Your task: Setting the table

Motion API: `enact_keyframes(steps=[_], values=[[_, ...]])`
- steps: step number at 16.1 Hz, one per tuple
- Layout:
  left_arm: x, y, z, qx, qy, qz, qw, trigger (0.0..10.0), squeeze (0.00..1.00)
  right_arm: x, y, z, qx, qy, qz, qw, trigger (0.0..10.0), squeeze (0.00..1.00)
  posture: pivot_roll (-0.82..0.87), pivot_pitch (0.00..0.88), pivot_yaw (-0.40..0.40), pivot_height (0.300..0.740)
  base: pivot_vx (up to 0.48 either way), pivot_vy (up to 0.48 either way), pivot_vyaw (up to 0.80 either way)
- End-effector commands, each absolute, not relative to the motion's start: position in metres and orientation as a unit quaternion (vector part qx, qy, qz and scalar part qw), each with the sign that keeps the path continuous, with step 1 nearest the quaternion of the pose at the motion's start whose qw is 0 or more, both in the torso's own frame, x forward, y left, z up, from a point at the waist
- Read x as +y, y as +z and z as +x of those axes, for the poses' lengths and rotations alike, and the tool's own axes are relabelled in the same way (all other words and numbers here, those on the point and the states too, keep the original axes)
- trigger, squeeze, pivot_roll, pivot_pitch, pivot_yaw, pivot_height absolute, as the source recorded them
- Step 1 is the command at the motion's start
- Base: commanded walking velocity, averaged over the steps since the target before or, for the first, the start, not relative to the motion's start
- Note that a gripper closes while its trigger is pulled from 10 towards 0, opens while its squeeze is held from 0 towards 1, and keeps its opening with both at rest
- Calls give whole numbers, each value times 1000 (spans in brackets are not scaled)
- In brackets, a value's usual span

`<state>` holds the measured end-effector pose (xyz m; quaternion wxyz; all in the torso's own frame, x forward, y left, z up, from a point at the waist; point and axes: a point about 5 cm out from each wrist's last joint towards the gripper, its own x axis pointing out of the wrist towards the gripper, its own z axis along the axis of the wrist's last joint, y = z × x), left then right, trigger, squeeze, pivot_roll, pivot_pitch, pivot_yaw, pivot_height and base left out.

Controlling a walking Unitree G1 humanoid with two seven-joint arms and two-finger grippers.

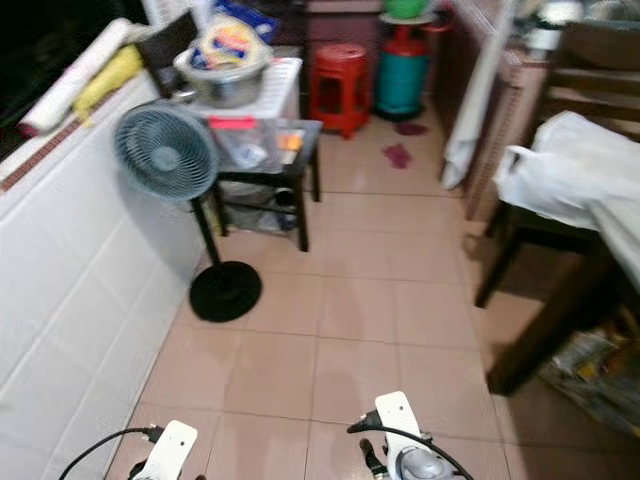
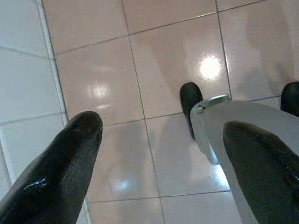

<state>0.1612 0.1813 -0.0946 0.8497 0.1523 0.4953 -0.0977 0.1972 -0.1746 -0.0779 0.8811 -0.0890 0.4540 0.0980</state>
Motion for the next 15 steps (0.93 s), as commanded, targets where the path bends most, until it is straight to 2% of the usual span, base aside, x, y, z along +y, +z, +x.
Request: enact_keyframes(steps=[1,15], values=[[184,-94,161,497,-102,160,847,10000,0,-170,-78,199,456,94,-78,882,10000,0,-34,0,6,740,0,0,0],[182,-93,164,488,-91,151,855,10000,0,-169,-77,200,455,100,-83,881,10000,0,-32,0,9,740,0,0,0]])
